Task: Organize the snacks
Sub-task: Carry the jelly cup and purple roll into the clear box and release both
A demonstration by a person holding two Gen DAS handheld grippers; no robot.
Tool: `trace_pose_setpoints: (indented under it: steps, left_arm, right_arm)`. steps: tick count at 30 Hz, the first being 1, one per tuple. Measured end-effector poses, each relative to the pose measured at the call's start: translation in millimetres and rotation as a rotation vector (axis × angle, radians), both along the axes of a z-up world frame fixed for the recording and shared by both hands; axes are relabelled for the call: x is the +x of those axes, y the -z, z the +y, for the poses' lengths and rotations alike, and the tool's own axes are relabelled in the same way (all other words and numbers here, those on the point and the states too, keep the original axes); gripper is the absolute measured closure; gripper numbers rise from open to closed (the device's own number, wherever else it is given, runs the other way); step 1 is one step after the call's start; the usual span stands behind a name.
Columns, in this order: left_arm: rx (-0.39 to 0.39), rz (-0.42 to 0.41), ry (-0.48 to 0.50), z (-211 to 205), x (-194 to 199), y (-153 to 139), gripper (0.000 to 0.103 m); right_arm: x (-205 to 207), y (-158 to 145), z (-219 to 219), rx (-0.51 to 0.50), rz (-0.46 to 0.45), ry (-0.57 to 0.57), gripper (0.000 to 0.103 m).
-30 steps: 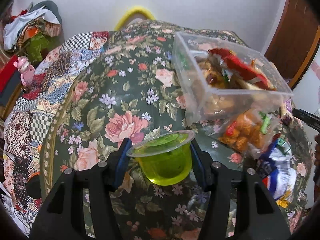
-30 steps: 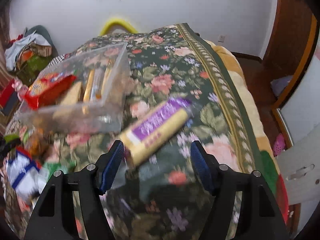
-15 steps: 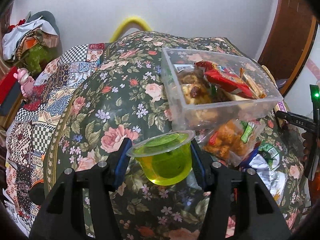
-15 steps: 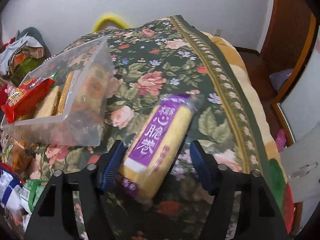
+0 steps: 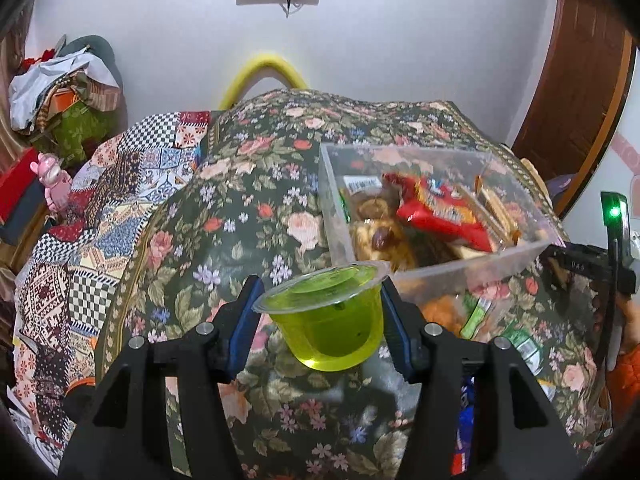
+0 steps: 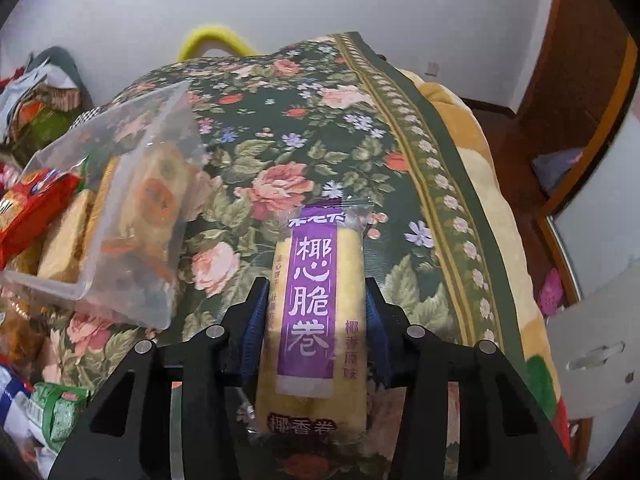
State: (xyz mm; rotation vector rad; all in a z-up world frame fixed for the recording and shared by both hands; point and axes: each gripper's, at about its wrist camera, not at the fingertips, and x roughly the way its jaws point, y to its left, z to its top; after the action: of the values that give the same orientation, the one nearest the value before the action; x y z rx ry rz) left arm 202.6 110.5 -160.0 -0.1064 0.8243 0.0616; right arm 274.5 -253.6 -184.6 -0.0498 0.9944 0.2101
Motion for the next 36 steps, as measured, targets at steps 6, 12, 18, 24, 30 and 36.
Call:
trace_pose_setpoints:
  steps: [6, 12, 18, 24, 30, 36]
  left_arm:
    - [-0.003, -0.037, 0.017, -8, 11, -14, 0.047]
    - [0.024, -0.066, 0.016, -19, 30, -28, 0.047]
    - [0.019, -0.078, 0.023, -25, 54, -40, 0.046]
    - [0.022, -0.071, 0.03, -34, 75, -41, 0.046]
    - [0.04, -0.049, 0.038, -38, 93, -32, 0.046]
    - [0.034, -0.02, 0.024, -34, 110, -17, 0.046]
  right_arm:
    - [-10, -24, -3, -0.013, -0.072, -0.001, 0.061]
    - [-14, -63, 0, 0.032, -0.156, -0.018, 0.061]
    - [-15, -97, 16, 0.107, -0.234, -0.06, 0.061]
    - [-9, -111, 45, 0.169, -0.268, -0.119, 0.061]
    - [1, -102, 76, 0.182, -0.249, -0.175, 0.061]
    - [11, -83, 98, 0.195, -0.191, -0.207, 0.061]
